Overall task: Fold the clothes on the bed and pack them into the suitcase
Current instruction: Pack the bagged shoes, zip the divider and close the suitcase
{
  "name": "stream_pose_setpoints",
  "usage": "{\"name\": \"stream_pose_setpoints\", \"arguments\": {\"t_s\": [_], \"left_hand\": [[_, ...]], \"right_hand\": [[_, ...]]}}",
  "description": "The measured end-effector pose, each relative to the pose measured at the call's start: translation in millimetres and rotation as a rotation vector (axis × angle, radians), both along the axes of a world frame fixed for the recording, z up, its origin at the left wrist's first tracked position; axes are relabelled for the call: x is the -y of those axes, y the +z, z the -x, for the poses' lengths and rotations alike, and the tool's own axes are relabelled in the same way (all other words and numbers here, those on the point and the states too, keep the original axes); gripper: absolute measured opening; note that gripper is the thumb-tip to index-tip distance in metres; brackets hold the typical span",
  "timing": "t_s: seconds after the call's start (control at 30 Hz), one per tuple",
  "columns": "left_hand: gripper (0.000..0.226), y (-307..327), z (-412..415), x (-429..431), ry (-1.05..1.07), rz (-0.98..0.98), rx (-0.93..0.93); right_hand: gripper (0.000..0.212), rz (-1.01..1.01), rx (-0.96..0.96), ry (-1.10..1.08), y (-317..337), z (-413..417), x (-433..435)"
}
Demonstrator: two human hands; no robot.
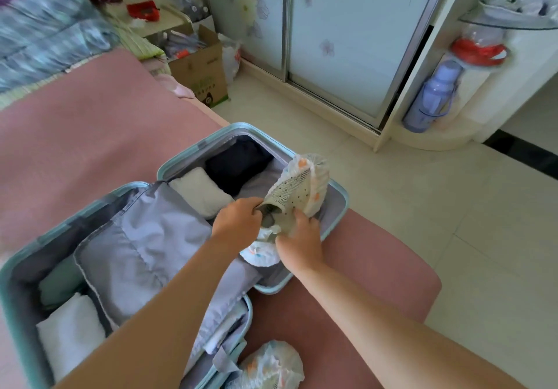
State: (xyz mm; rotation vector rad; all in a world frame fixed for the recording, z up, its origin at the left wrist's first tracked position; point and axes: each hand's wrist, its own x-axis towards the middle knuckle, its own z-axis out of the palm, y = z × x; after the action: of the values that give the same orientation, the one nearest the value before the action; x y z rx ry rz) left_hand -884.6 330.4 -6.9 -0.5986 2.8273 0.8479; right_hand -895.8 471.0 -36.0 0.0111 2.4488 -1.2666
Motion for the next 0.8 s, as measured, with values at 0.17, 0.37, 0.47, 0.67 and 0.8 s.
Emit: {"name": "stream_pose_setpoints", "arguments": {"t_s": [0.17, 0.37, 0.47, 0.67, 0.8], "left_hand": [[0.031, -46.4, 26.9, 29.6, -0.038, -0.017, 0.107], [0.029, -94.7, 31.1, 22.0, -0.186, -0.077, 0.281], [0.018, -104.3, 29.6, 18.6, -0.299, -0.020, 0.364], [0.022, -98.1, 22.8, 10.7, -0.319, -0.129, 0.423], [0.040, -73.5, -13.0, 4.8, -0.215, -0.150, 0.241]], "right_hand": [[0.051, -0.171, 0.123, 0.148, -38.4, 37.7, 28.9], [0.069, -0.748, -0.263, 0.478, -63.2, 53.8, 14.5], [0.090, -0.706, -0.282, 0.713, -73.6, 57.4, 4.1], [0.080, -0.789, -0.134, 0.771, -79.0, 54.8, -1.7], [0.068, -0.675, -0.244, 0.688, -64.5, 32.4, -5.9]]}}
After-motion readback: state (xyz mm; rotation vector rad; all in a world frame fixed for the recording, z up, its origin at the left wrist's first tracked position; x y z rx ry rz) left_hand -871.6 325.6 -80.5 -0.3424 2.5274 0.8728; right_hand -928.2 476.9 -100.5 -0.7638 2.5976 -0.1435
